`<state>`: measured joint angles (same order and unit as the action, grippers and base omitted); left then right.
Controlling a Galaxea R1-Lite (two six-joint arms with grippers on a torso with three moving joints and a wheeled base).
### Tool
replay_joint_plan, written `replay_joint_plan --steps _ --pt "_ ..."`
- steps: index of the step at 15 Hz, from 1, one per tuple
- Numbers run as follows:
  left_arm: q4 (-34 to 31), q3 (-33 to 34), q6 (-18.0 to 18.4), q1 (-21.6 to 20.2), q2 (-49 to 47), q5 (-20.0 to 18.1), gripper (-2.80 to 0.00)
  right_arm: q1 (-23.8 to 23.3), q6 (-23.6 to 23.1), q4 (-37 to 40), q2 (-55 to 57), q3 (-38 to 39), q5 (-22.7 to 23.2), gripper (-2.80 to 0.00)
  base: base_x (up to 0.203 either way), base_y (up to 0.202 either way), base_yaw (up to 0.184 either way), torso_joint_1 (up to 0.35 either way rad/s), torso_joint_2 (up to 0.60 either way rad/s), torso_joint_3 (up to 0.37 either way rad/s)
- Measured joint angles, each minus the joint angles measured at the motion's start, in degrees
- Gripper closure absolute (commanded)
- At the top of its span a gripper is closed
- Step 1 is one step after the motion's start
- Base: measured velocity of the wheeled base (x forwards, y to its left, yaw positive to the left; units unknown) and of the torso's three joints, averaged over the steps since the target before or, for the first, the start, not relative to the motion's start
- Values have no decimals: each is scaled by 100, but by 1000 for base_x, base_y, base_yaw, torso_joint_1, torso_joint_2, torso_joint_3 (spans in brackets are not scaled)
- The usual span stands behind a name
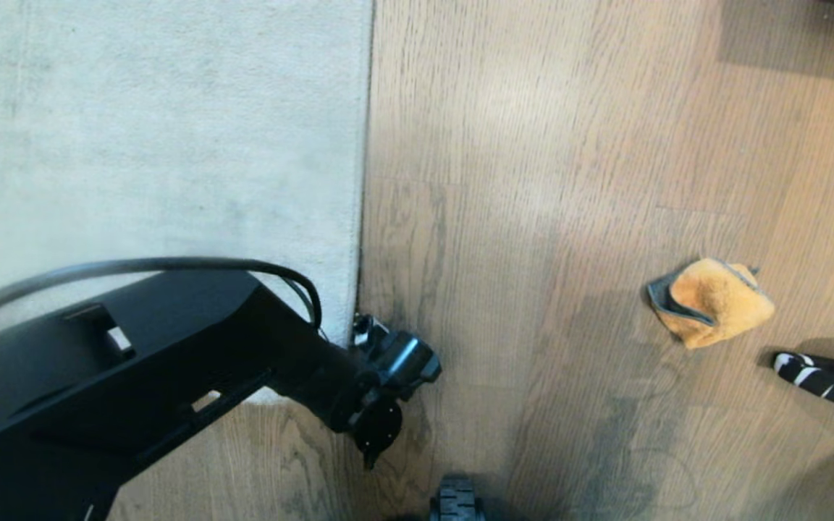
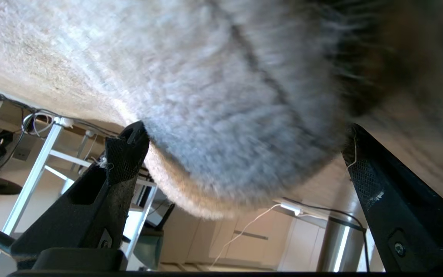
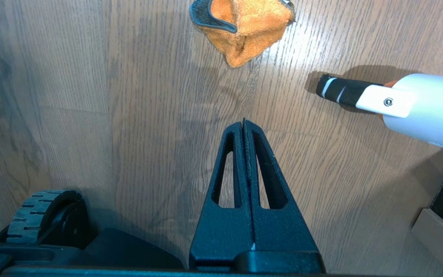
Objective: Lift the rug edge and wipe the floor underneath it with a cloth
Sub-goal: Lift up the carpet
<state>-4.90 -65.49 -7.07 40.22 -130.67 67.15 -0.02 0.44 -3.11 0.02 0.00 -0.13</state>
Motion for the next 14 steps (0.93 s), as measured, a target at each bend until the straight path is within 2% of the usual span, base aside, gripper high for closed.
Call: replay_joint_plan --steps 7,14 --pt "-16 106 280 -192 360 -4 -280 -5 0 -2 0 0 -2 0 0 0 0 0 0 0" --pt "-28 485 309 -365 1020 -39 -280 0 1 -2 0 0 1 0 0 0 0 0 0 0"
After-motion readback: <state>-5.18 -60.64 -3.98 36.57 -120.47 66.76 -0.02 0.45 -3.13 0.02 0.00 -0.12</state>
